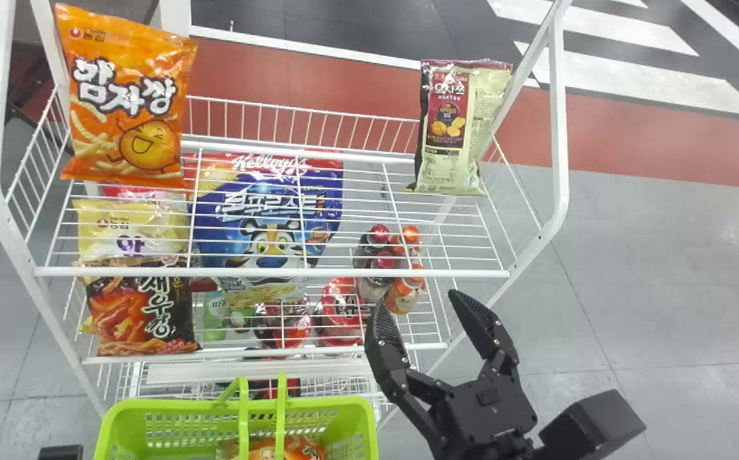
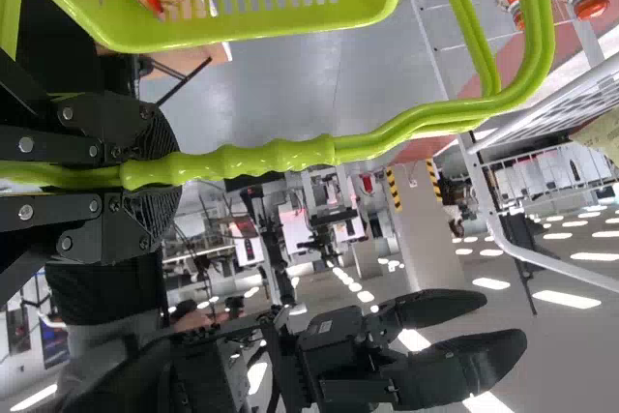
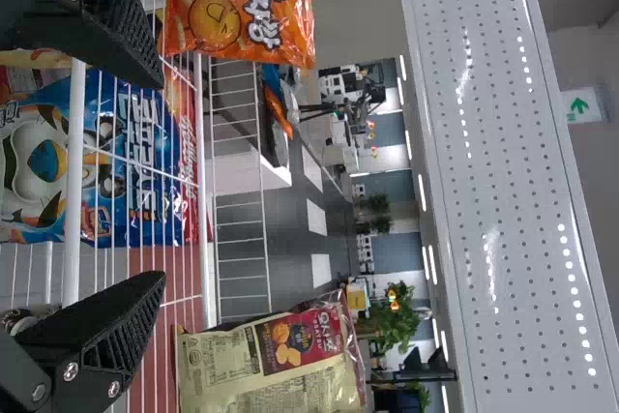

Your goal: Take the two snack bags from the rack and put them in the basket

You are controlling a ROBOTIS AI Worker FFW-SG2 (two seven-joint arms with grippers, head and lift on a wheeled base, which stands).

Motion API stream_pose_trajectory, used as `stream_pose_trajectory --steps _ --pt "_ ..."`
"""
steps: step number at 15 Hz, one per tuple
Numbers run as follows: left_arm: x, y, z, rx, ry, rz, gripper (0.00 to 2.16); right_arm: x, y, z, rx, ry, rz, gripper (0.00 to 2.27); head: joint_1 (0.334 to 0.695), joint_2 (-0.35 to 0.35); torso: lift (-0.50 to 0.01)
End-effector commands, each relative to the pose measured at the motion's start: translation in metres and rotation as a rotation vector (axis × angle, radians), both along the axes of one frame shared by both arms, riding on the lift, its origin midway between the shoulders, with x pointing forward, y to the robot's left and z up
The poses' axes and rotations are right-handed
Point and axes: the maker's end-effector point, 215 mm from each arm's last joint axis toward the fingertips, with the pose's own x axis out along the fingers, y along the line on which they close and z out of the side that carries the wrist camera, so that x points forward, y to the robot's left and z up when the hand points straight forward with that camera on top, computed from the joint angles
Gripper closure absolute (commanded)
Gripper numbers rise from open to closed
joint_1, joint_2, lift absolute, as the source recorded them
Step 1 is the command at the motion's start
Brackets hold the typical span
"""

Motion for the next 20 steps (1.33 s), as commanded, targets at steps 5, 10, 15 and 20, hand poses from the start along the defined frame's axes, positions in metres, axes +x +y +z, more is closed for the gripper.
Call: stream_pose_trajectory --steps 5,10,15,20 --pt "-0.0001 0.0008 -0.0018 0.003 0.004 0.002 2.14 0.0010 0.0000 0.0030 -0.004 -0.010 0.001 0.12 0.695 -0.350 -0.011" --pt "-0.0005 -0.0017 -0.0029 -0.002 0.009 -0.002 2.14 0.0017 -0.0006 0.0036 -0.007 -0.013 -0.001 0.12 0.695 -0.350 -0.011" --pt "0.0006 -0.0005 -0.0031 0.001 0.008 0.001 2.14 0.0036 0.0015 0.0051 -0.004 -0.017 0.003 0.12 0.695 -0.350 -0.011" --pt "0.0013 0.0007 -0.0036 -0.001 0.010 0.006 2.14 0.0035 0.0064 0.0048 0.008 -0.018 0.009 0.12 0.695 -0.350 -0.011"
